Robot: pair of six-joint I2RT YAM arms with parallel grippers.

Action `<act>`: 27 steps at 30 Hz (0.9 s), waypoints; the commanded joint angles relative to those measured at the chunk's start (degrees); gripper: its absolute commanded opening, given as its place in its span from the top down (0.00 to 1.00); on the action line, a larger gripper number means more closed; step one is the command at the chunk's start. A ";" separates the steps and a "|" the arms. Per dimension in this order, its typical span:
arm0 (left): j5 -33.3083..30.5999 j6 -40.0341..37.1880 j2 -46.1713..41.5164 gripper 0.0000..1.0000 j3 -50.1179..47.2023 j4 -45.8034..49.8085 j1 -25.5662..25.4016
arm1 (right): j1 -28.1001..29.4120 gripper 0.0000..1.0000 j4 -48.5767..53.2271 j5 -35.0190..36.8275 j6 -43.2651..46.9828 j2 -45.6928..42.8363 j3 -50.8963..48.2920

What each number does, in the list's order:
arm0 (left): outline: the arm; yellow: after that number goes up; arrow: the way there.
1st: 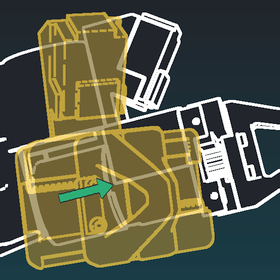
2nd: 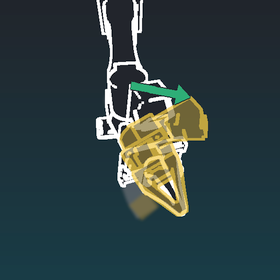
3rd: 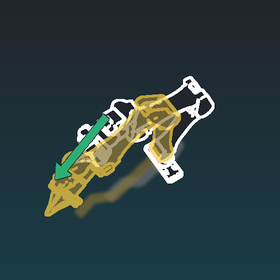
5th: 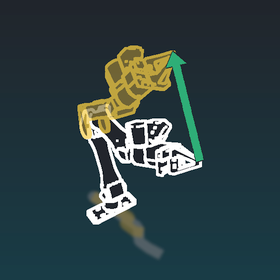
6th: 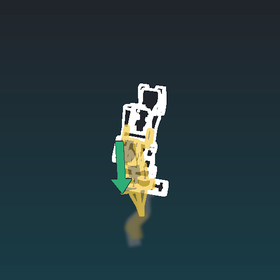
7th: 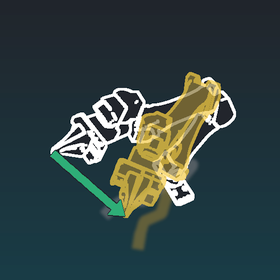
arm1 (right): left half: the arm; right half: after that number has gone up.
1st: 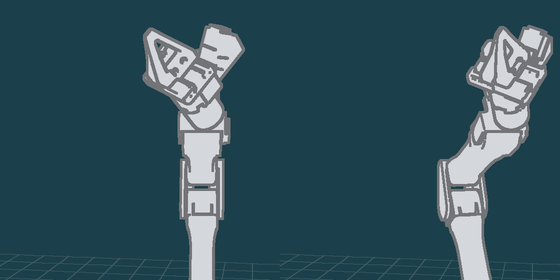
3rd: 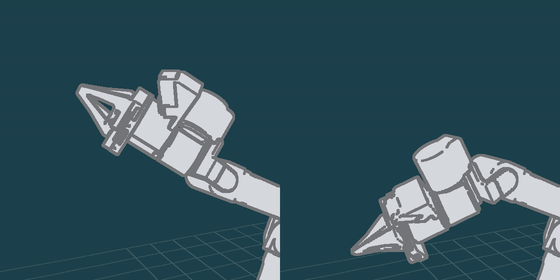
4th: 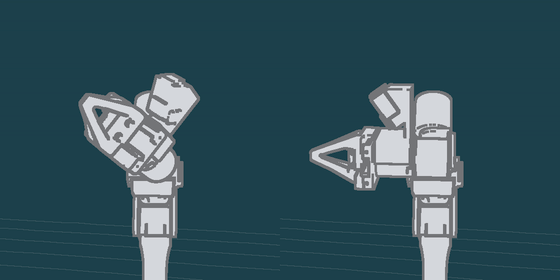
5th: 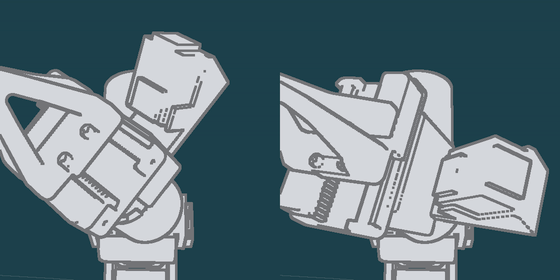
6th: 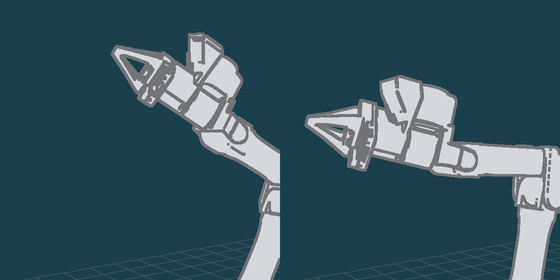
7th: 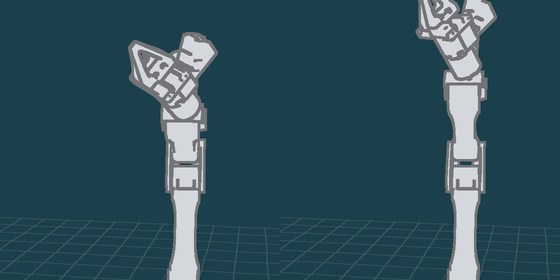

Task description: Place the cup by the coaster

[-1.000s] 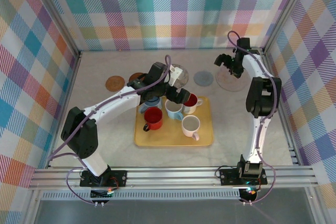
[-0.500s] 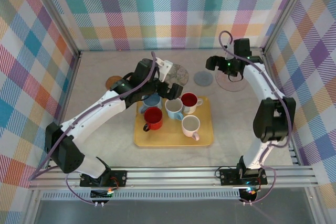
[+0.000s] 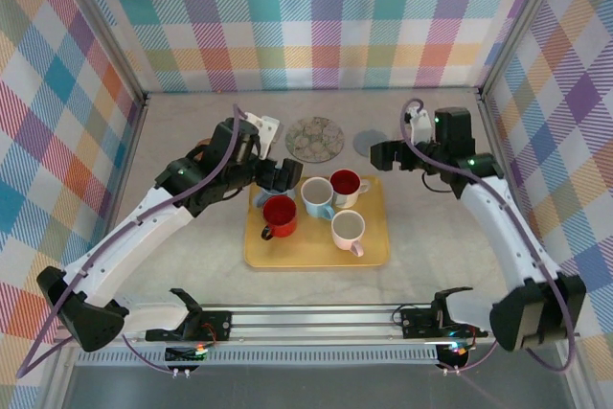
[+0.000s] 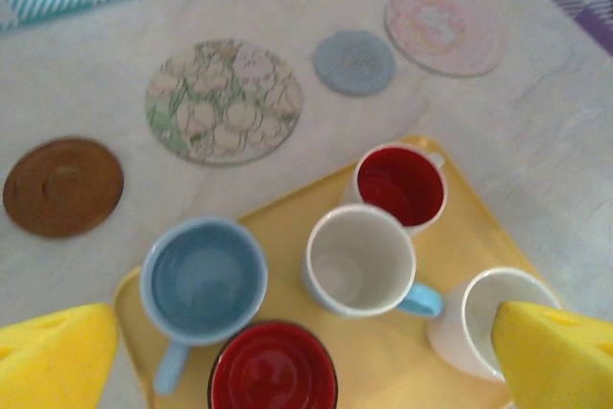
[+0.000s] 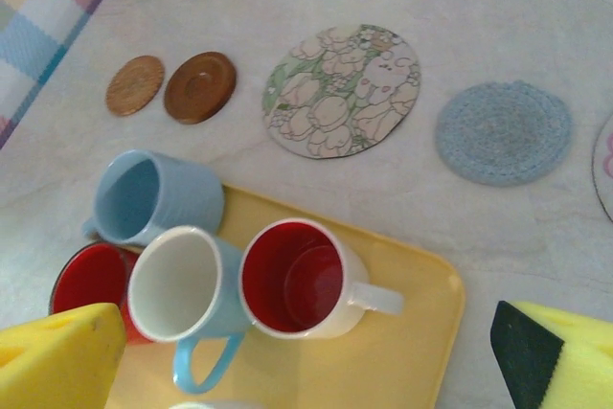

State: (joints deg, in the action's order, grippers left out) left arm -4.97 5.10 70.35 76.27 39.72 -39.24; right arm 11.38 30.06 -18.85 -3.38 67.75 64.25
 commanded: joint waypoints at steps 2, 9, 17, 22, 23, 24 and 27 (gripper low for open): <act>-2.71 5.54 -1.50 0.00 -2.42 8.76 0.31 | 0.88 0.01 0.74 -5.79 3.62 -5.70 -2.57; -2.25 7.78 -2.24 0.00 -5.17 16.74 0.31 | 3.08 0.01 9.25 -8.57 6.31 -9.82 -2.67; 2.26 10.77 -3.10 0.00 -13.30 16.30 0.31 | 6.49 0.01 7.39 -10.44 3.76 -17.66 -9.01; 4.92 11.07 -1.70 0.01 -16.75 14.88 0.31 | 8.19 0.01 11.94 -11.22 7.06 -17.37 -9.14; 5.42 10.94 -1.03 0.01 -17.10 14.62 0.31 | 8.62 0.01 12.49 -11.54 7.76 -16.87 -9.06; 5.90 10.83 -0.30 0.01 -17.28 14.44 0.31 | 9.17 0.01 12.69 -11.79 8.30 -16.42 -9.05; 6.38 9.95 2.21 0.03 -17.80 14.26 0.31 | 11.65 0.01 12.07 -11.73 11.34 -15.76 -9.68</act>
State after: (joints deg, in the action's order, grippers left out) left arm -0.47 15.22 70.89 59.27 53.87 -39.24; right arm 21.30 41.12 -28.60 3.77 51.72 55.20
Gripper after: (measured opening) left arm 0.969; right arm 0.988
